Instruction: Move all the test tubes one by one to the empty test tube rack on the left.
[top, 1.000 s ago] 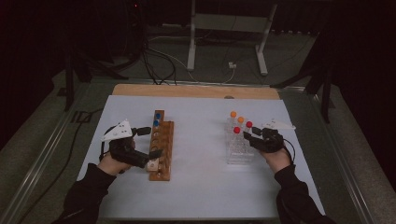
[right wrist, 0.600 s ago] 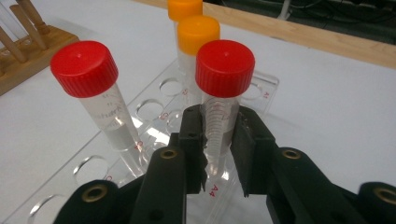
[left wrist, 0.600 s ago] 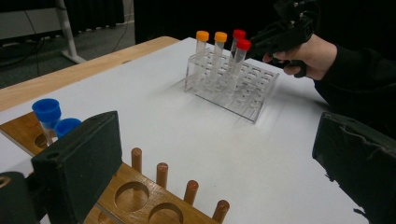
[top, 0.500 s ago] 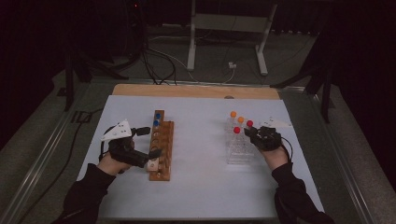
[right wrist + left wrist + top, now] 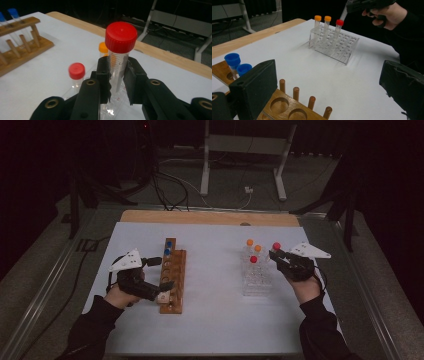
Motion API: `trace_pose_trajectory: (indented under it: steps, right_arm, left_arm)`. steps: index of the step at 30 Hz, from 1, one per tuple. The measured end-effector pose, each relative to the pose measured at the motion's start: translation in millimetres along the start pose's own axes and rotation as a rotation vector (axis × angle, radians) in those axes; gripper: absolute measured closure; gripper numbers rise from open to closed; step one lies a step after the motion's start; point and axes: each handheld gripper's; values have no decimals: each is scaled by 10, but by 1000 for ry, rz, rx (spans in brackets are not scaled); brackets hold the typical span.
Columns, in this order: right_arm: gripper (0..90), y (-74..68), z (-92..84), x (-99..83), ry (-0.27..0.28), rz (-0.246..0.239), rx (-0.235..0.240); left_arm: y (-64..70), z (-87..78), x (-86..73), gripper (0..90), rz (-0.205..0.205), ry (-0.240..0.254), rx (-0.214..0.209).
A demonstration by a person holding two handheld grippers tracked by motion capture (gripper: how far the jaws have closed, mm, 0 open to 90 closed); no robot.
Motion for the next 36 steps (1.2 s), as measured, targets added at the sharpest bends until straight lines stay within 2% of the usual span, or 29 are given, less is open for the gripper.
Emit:
trace_pose_trajectory:
  steps: [3, 7, 14, 20, 22, 27, 36]
  right_arm:
    - [747, -38, -74, 48, -6, -11, 10]
    - [747, -109, -161, 99, -13, -13, 47]
    - [747, -363, -215, 167, -12, -55, 142]
    - [747, -567, -128, 157, -22, -81, 218]
    - [748, -635, -83, 143, -32, -89, 240]
    - [748, -784, 12, 121, -50, -113, 291]
    - [747, -957, 110, 93, -68, -126, 348]
  left_arm:
    - [1, -2, 3, 25, 6, -5, 1]
    - [7, -3, 9, 25, 2, -6, -5]
    - [20, -10, 32, 25, 0, 0, -16]
    - [40, 13, 43, 25, 2, -3, -28]
    - [36, 24, 43, 25, -10, 0, -39]
    - [69, 61, 71, 26, 4, -8, -47]
    - [191, 169, 155, 27, 36, -18, -87]
Point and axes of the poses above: each handheld gripper's, and its own axes: z roughly forward along the jaws, x roughly out of its top, y roughly to its right, and after that the axes turned 5 degrees about -z, right-handed
